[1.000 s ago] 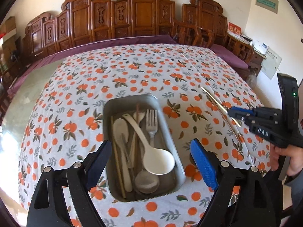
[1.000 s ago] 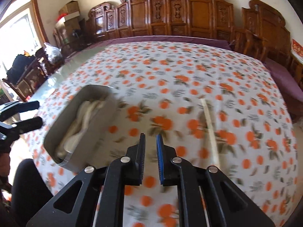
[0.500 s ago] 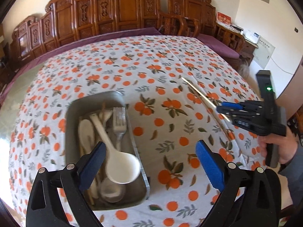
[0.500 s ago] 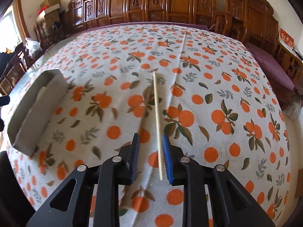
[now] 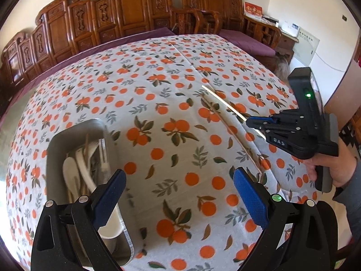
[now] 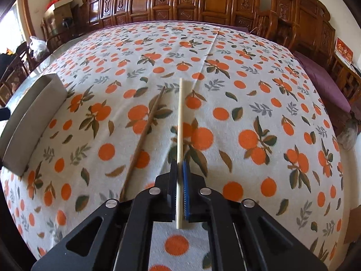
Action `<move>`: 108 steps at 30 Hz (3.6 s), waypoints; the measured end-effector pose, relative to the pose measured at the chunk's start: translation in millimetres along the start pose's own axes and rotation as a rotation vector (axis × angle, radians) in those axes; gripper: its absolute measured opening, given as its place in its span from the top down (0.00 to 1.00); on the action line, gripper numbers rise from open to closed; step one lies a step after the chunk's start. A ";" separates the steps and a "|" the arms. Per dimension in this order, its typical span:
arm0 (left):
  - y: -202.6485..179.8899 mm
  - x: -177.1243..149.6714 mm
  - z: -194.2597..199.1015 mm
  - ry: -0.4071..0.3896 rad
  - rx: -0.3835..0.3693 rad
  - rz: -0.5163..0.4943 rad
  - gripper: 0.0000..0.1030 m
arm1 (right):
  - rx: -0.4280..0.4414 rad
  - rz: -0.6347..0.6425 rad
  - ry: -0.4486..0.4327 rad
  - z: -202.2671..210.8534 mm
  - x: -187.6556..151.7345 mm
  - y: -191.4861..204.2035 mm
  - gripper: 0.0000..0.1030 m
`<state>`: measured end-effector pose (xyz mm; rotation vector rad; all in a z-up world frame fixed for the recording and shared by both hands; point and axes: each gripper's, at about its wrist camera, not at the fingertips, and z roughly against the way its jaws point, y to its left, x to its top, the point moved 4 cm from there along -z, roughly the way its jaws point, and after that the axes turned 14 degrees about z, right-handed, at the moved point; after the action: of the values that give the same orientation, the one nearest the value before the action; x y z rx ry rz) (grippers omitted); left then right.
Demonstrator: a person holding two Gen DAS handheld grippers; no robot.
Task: Organize utensils
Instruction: 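Move the left tool to the loose wooden chopstick and grasp it, then lift the wooden chopstick with the left tool and carry it to the tray, then lower the wooden chopstick into the grey tray and open the left tool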
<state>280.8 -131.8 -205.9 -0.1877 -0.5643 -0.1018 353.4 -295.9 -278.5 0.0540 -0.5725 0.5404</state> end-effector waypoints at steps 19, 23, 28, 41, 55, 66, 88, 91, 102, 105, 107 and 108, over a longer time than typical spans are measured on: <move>-79.1 3.7 -70.0 0.106 -0.053 -0.063 0.44 | -0.014 -0.116 -0.048 55.8 -49.9 -31.2 0.94; -91.3 3.8 -84.2 0.132 -0.061 -0.056 0.58 | -0.013 -0.121 -0.052 57.1 -51.7 -32.7 0.94; -97.4 5.8 -99.2 0.153 -0.045 -0.048 0.67 | -0.012 -0.119 -0.055 57.7 -51.2 -32.3 0.94; -73.4 2.6 -92.5 0.182 -0.006 -0.053 0.96 | -0.008 -0.088 -0.051 63.8 -40.5 -13.2 0.94; -13.4 6.9 -20.5 0.089 -0.014 -0.006 0.96 | 0.016 -0.015 -0.086 82.6 0.0 44.8 0.94; 49.7 3.2 26.7 0.027 0.012 0.041 0.96 | 0.068 0.029 -0.130 87.0 36.1 100.2 0.94; 138.3 -18.6 23.1 0.072 0.084 0.077 0.96 | 0.139 0.068 -0.142 77.6 56.5 157.6 0.94; 142.5 -23.5 16.2 0.090 0.091 0.077 0.96 | 0.142 0.071 -0.141 77.2 56.4 159.8 0.94; 153.0 -29.6 4.9 0.110 0.109 0.111 0.96 | 0.153 0.079 -0.136 75.5 56.4 166.1 0.94; 155.8 -29.7 8.4 0.101 0.101 0.130 0.94 | 0.160 0.082 -0.137 75.1 57.9 171.3 0.94; 157.5 -30.0 12.0 0.091 0.098 0.139 0.86 | 0.167 0.085 -0.140 75.4 59.6 175.5 0.94; 158.7 -30.1 16.3 0.079 0.096 0.146 0.78 | 0.170 0.085 -0.142 75.6 60.6 177.1 0.94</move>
<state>270.4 28.0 -232.2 -0.1302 -0.4739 0.0590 269.6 -129.9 -200.2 0.2317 -0.6681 0.6709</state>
